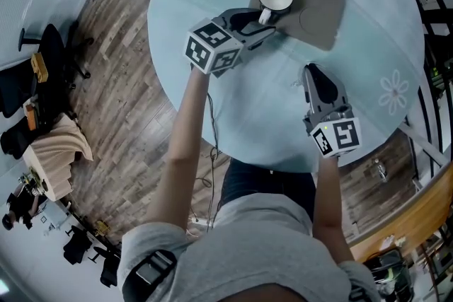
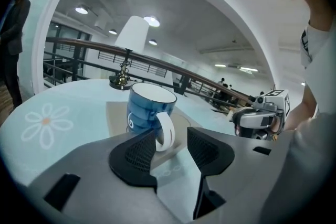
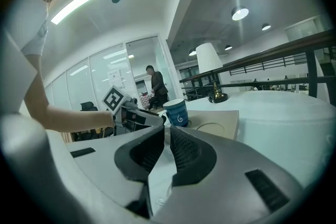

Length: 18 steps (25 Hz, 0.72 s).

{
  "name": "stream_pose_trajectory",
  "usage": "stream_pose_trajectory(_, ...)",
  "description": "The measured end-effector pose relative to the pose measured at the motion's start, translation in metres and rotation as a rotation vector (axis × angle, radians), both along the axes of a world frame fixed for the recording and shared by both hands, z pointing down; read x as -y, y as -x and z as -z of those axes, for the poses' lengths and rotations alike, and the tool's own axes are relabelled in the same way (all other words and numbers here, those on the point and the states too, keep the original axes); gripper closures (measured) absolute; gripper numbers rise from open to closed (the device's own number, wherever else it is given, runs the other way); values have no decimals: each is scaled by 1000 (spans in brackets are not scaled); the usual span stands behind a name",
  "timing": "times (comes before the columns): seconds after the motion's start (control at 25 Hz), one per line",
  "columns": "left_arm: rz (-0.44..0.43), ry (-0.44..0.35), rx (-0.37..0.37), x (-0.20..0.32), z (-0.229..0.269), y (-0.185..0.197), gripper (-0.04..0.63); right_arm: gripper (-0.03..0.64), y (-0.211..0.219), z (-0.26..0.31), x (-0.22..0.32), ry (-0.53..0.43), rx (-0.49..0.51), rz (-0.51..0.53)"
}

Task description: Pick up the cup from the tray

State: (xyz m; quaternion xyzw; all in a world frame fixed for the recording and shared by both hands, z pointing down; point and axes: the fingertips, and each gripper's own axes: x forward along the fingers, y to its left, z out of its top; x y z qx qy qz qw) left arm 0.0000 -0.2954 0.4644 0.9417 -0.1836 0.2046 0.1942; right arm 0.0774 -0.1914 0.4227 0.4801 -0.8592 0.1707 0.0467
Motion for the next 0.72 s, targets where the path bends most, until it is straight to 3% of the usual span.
stream_pose_trajectory(0.16,-27,-2,-22,-1,2,-6,405,581,-1,-1,1,2,-2,-6)
stream_pose_trajectory(0.28,-39,-12,-31,0,3,-8,471,581,-1,-2,1,6,1,-5)
stream_pose_trajectory(0.52,-43,-32,-22,2,-1,-13,515,581,-1,-3,3,9,9,-8)
stream_pose_trajectory(0.72,-80,-28,-63,0,2,-20,534,581,-2,-2,3,11,11,-9)
